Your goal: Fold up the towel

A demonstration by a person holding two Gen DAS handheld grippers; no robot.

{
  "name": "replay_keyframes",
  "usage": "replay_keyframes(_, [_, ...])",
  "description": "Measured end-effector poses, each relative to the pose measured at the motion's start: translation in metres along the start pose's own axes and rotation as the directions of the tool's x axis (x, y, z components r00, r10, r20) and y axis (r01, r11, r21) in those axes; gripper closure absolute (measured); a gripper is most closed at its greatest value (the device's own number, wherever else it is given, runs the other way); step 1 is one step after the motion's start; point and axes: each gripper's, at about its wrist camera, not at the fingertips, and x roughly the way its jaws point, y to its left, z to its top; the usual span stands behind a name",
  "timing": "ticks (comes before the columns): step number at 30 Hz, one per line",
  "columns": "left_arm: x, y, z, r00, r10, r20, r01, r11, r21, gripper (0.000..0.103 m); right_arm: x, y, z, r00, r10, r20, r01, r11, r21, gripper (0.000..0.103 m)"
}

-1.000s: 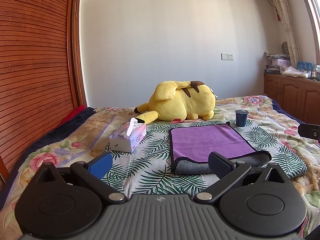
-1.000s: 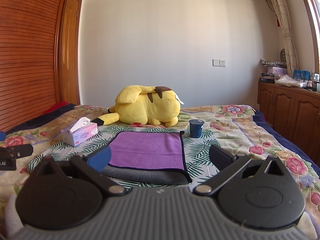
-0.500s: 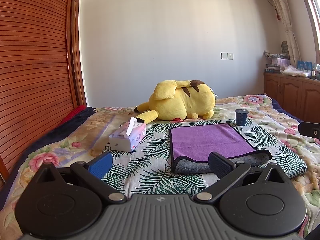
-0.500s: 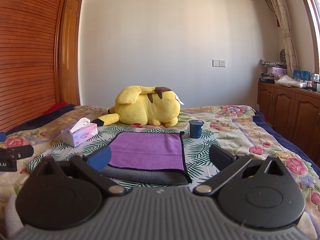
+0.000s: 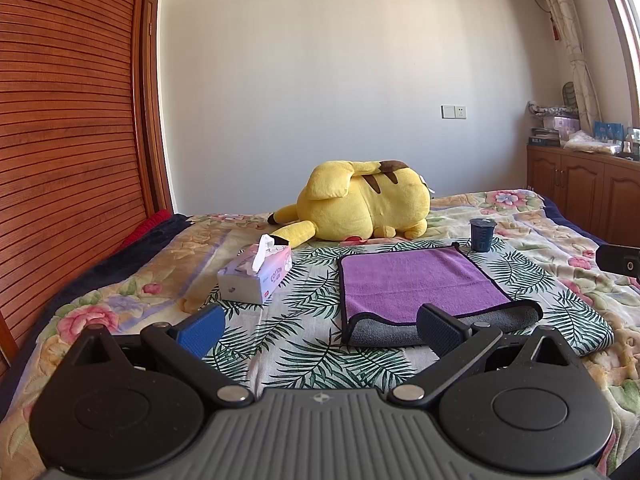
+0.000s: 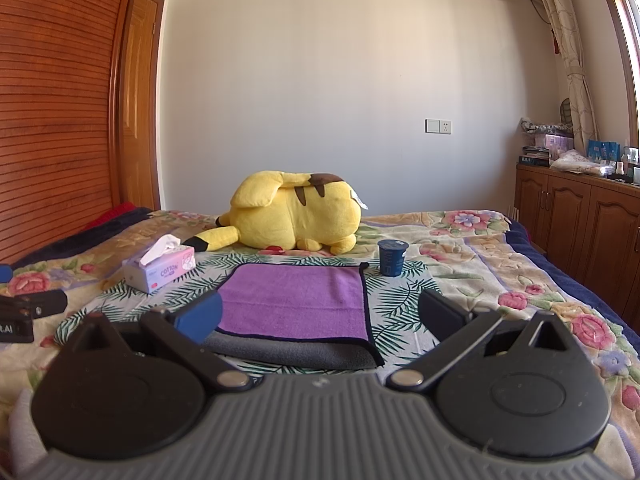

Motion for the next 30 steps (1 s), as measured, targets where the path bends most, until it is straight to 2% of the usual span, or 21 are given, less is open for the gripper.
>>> replay_keyframes(30, [0.0011, -0.0033, -0.0008, 1.000, -0.003, -0.007, 0.003, 1.000, 0.004, 0.018, -0.0007, 0.0002, -0.0009, 1.000, 0.000, 0.000, 0.000, 1.000, -0.001, 0.000])
